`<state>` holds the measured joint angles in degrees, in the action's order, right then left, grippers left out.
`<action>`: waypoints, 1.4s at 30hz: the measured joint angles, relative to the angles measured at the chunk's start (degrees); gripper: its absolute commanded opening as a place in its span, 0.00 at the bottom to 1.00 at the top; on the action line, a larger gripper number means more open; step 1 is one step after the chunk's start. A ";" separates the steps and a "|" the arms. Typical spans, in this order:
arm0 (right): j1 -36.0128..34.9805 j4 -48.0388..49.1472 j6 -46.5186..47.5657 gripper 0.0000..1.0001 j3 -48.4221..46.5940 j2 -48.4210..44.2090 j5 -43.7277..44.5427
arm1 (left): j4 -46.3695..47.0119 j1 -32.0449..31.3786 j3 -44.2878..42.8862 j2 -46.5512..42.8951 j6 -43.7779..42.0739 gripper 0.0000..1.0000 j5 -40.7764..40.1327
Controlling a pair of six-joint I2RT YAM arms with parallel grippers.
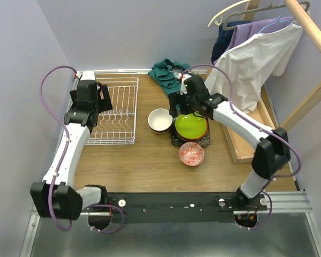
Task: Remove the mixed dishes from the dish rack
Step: Pick up the cup from the dish rack.
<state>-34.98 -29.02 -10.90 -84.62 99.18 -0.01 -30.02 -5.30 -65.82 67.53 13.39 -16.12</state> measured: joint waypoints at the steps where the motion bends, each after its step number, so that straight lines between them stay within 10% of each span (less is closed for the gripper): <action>1: 0.00 0.74 0.00 1.00 1.64 -2.23 0.26 | -0.42 0.13 -1.03 1.57 -0.04 0.99 -0.76; 15: -0.02 9.66 0.76 1.00 19.56 -19.02 2.82 | -2.67 8.83 -13.51 24.50 4.39 0.99 -2.80; 42: -0.17 10.36 6.54 1.00 23.63 -19.45 2.01 | -4.46 12.37 -31.23 47.78 22.05 0.99 -4.13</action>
<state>-35.16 -18.65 -4.36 -60.99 79.72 2.00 -34.48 7.07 -97.06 115.31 35.44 -20.25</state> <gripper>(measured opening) 0.997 0.990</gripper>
